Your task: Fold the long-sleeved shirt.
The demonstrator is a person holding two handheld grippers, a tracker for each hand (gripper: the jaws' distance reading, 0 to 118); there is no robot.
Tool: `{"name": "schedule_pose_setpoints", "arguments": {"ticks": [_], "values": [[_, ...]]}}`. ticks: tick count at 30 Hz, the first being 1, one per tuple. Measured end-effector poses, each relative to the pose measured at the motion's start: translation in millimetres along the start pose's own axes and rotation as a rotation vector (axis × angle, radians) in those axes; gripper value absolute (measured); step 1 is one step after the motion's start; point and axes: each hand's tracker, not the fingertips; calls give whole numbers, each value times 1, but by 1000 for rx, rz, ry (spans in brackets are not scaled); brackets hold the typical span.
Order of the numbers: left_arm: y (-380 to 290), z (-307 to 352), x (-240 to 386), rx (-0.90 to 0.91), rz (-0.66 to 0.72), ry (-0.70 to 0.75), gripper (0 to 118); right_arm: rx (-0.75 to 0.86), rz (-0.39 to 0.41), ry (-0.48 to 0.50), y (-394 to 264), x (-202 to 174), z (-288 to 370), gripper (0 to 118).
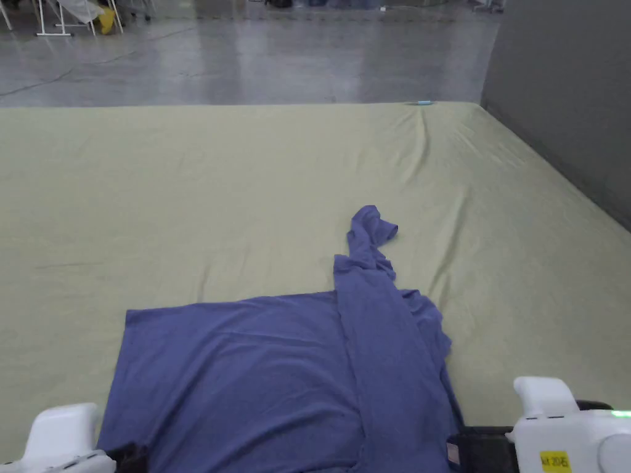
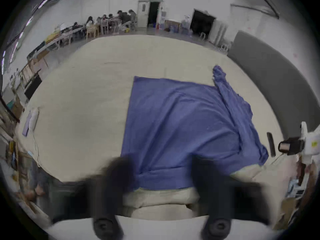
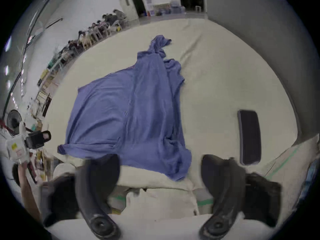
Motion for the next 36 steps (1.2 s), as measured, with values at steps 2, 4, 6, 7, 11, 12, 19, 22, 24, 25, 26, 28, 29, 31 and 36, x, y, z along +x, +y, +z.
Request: {"name": "schedule_pose_setpoints", "arguments": {"ticks": [2,4,6,7,11,12,19,22,24,25,26,28,29,31,36], "values": [[-3,-13,11,-24,-13,43,0,-4,25,-14,-5,-10,-18,0],[5,-24,14,-16,71,-62,0,-28,11,25,2,-13,-32,0],[19,-29,14,0,82,-49,0,-23,-12,75,26,-19,-41,0],[26,-32,15,20,76,-40,0,-16,-10,77,49,-21,-47,0],[45,-49,10,69,66,6,0,112,36,95,173,-36,-68,47],[47,-56,9,75,80,5,0,143,36,101,213,-39,-80,83],[43,-82,8,14,24,45,0,28,-83,-24,432,-53,-224,118],[44,-81,7,19,21,46,0,-48,-124,-125,462,-54,-279,118],[46,-80,6,28,0,60,0,-88,-150,-173,468,-52,-308,118],[46,-80,6,28,-7,69,0,-92,-171,-178,468,-53,-317,118],[45,-81,4,23,-11,72,0,-80,-165,-160,468,-53,-323,118],[43,-85,1,3,-5,69,0,-73,-168,-185,470,-53,-333,110],[43,-87,1,-9,-1,62,0,-58,-157,-194,469,-54,-329,85],[42,-87,-1,-16,11,49,0,-92,-98,-268,468,-57,-328,14],[42,-82,1,-4,-2,42,0,63,-23,-126,452,-69,-250,14]]}}
